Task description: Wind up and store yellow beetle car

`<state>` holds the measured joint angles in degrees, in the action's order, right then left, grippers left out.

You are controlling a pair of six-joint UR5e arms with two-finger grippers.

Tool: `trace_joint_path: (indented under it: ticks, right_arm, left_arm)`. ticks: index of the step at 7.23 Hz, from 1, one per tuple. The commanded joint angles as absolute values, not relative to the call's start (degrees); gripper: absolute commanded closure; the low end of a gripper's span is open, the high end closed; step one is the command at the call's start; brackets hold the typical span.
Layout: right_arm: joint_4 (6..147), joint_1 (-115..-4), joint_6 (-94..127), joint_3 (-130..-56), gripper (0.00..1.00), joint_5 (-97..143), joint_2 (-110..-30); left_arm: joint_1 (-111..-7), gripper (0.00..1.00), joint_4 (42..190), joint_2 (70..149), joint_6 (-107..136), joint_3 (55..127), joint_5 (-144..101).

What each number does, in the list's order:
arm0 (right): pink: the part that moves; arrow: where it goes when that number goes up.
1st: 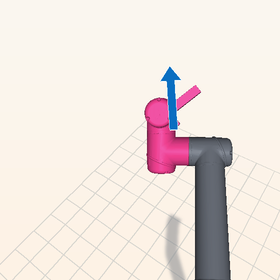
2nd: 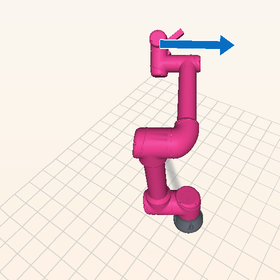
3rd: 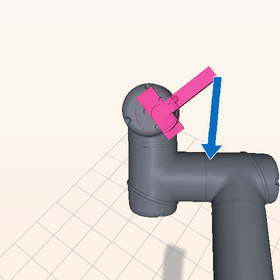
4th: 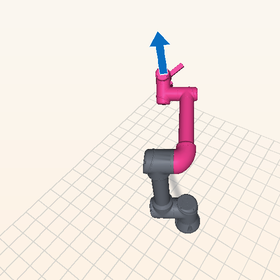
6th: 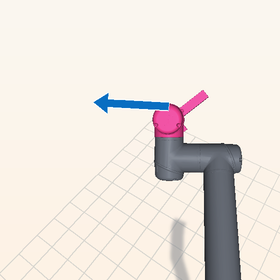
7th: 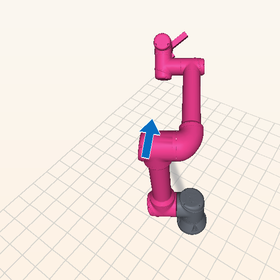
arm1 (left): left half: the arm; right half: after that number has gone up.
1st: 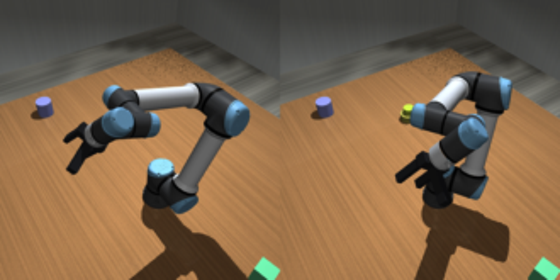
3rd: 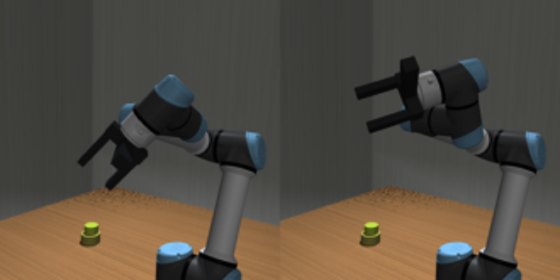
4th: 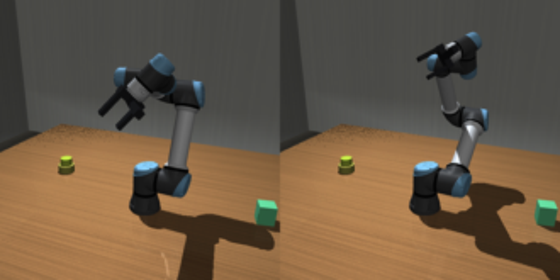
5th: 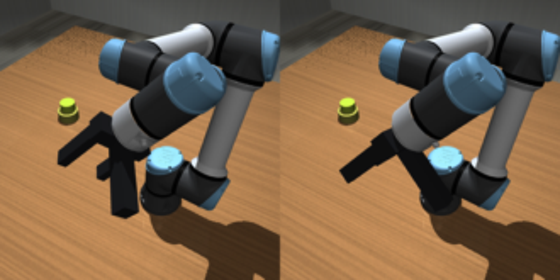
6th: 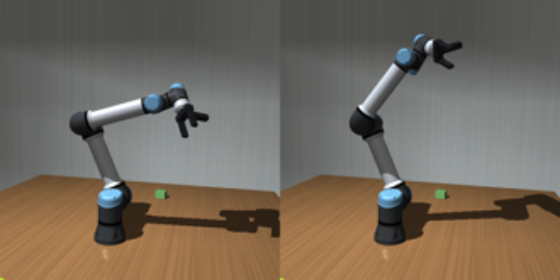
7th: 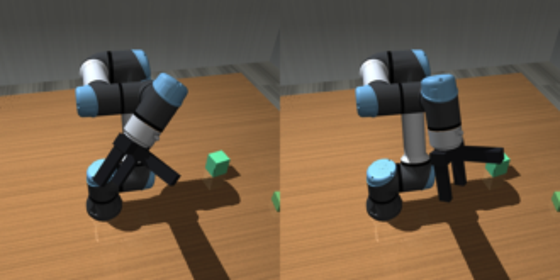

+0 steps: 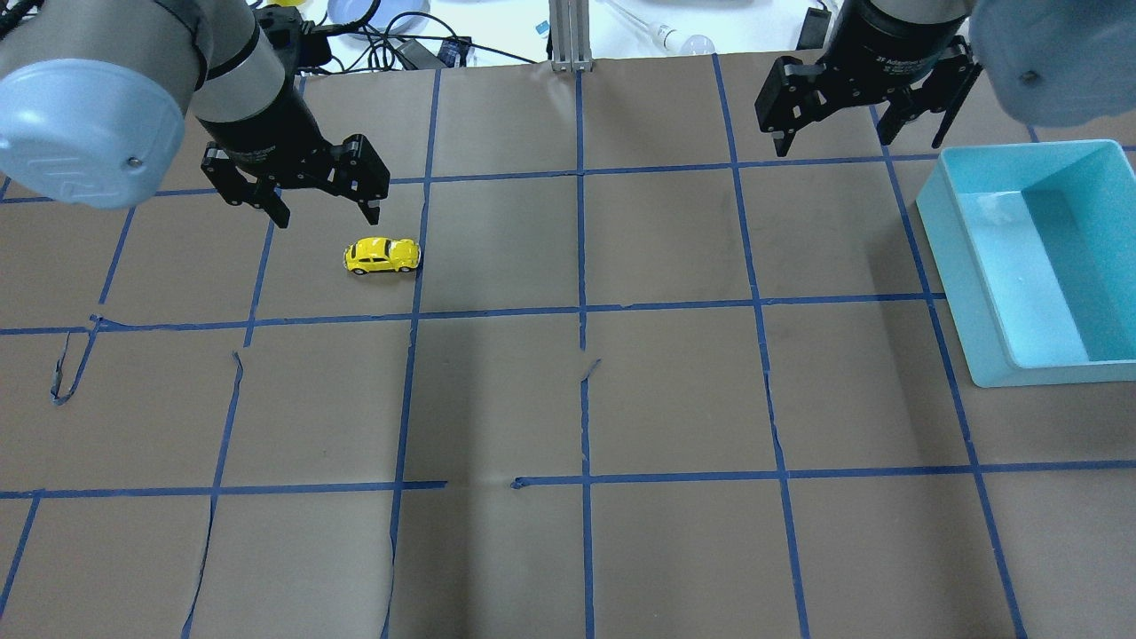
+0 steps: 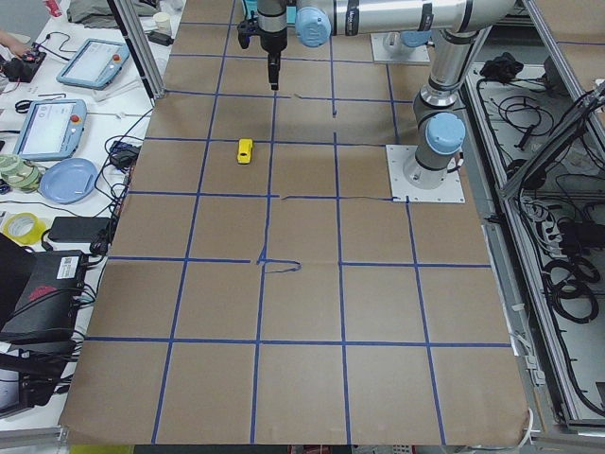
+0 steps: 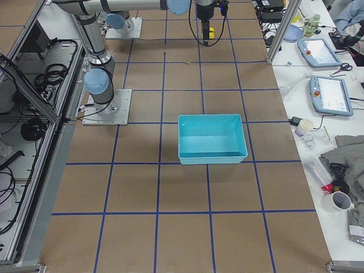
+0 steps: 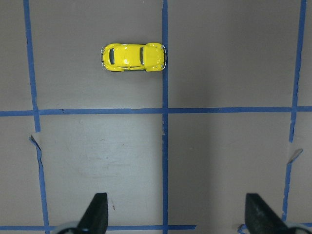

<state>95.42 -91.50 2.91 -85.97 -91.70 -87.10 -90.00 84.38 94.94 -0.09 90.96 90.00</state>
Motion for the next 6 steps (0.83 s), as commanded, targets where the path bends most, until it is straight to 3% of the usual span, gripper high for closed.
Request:
trace_joint_path:
  ticks: [1, 6]
  right_arm:
    - [95.9, -91.5, 3.3, -86.5, 0.00, -91.7, -87.1]
    - [95.7, -91.5, 3.3, -86.5, 0.00, -91.8, -87.1]
  left_arm:
    - [-90.0, 0.00, 84.4, 94.8, -0.1, 91.0, 90.0]
    - [-90.3, 0.00, 84.2, 94.9, 0.5, 91.0, 90.6]
